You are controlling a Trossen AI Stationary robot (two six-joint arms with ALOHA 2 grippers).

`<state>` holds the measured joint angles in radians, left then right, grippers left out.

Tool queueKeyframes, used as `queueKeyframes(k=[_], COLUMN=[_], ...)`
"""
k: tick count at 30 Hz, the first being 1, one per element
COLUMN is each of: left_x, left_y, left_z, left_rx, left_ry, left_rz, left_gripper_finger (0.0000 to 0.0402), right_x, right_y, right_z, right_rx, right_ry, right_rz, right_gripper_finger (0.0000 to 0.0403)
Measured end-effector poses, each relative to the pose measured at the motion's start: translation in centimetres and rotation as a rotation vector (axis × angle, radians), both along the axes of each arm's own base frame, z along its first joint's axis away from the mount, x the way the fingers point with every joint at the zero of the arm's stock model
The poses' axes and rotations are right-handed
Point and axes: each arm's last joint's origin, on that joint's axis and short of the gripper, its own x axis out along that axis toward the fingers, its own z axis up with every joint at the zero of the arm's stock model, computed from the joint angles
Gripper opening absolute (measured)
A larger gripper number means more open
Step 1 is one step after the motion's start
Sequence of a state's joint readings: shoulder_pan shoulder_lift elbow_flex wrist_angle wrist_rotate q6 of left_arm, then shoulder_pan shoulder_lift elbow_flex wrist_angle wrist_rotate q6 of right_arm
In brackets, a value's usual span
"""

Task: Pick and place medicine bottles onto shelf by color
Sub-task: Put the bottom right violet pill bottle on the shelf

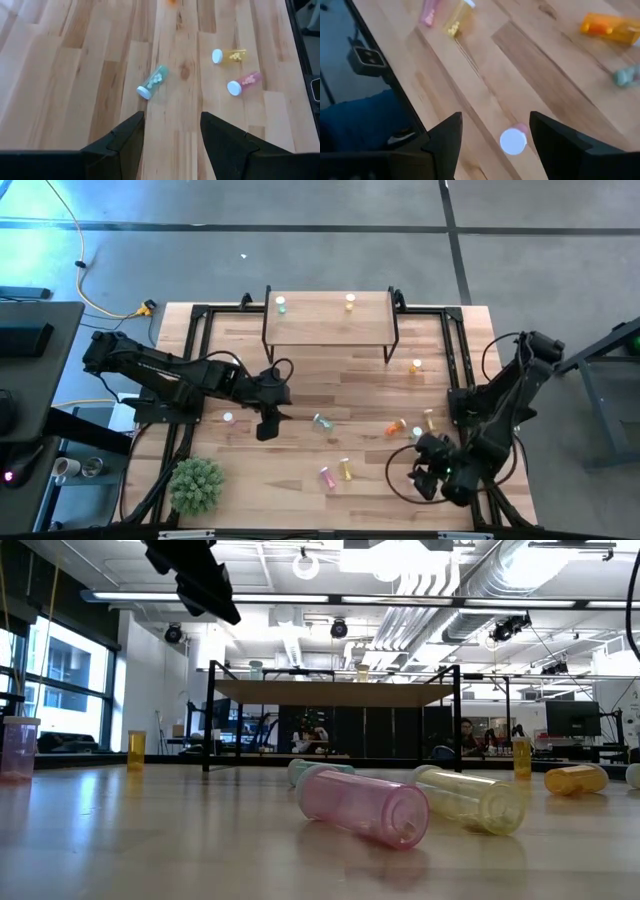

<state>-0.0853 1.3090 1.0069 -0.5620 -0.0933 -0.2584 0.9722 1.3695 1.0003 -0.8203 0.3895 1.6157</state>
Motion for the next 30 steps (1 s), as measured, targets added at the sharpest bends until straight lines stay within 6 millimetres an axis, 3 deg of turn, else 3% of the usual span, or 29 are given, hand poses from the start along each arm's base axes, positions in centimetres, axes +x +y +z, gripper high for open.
queueKeyframes(k=[10,19,30], left_x=[0.3,0.3,0.4], left_y=[0.0,0.0,0.0], left_z=[0.3,0.3,0.3], left_rx=[-0.010,-0.040,-0.051], left_ry=[-0.046,-0.047,-0.054], left_rz=[0.007,0.039,0.051], left_gripper_finger=[0.0184,0.0184,0.0184], right_x=[0.8,0.3,0.4], right_y=[2.6,4.3,4.2], right_z=[2.0,-1.0,-1.6], right_rx=[-0.143,-0.245,-0.204], right_ry=[0.089,0.188,0.193], right_rz=[0.092,0.073,-0.091], right_gripper_finger=[0.0222,0.0222,0.0222])
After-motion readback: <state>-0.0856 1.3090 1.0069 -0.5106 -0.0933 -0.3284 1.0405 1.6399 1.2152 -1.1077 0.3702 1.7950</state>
